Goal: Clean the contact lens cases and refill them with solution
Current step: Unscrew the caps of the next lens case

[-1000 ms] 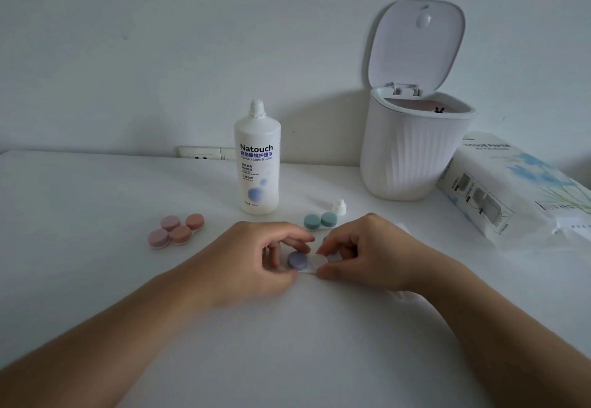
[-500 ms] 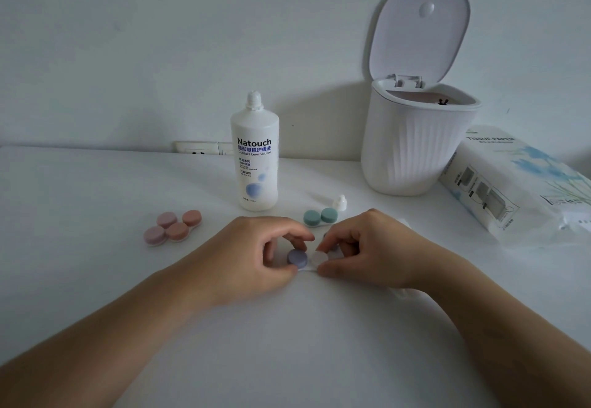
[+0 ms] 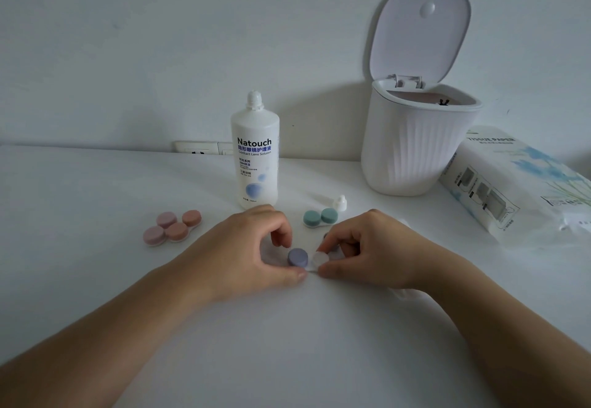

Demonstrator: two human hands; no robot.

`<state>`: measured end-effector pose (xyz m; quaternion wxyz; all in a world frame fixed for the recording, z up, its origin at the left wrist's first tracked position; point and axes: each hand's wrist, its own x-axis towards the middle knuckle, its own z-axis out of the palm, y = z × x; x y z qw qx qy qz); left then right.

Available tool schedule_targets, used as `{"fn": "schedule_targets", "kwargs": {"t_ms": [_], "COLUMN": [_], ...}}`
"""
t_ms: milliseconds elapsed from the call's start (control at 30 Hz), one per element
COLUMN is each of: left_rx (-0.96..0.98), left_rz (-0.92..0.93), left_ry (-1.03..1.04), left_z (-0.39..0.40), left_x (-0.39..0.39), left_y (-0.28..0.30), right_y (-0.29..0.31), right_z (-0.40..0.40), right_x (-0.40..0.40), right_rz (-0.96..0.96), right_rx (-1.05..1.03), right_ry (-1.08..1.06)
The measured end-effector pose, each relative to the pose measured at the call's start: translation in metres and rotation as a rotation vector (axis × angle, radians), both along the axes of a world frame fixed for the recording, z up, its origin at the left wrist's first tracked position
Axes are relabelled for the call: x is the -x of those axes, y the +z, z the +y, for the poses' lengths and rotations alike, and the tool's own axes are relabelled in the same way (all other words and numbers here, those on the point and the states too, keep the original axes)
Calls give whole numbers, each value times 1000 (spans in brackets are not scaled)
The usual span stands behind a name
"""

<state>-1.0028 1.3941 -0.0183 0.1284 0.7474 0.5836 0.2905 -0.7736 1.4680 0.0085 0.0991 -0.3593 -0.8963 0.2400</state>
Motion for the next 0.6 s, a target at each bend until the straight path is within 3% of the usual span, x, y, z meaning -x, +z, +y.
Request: {"fn": "schedule_targets", "kwargs": {"t_ms": [200,400,600], "left_rx": [103,40,40], "left_rz": [-154,-110,-183], "left_ry": [-100,-87,-129], "left_z": [-4,-3,-6], "left_x": [-6,-6,-10], "left_y": [0,2,3], "right_y": [-1,-1,-1], "right_z": [0,1,1], "right_x": [-1,-1,0], "right_rz": [-12,-2,-17], "right_rx": [-3,8,7], "right_ry": [-1,4,7]}}
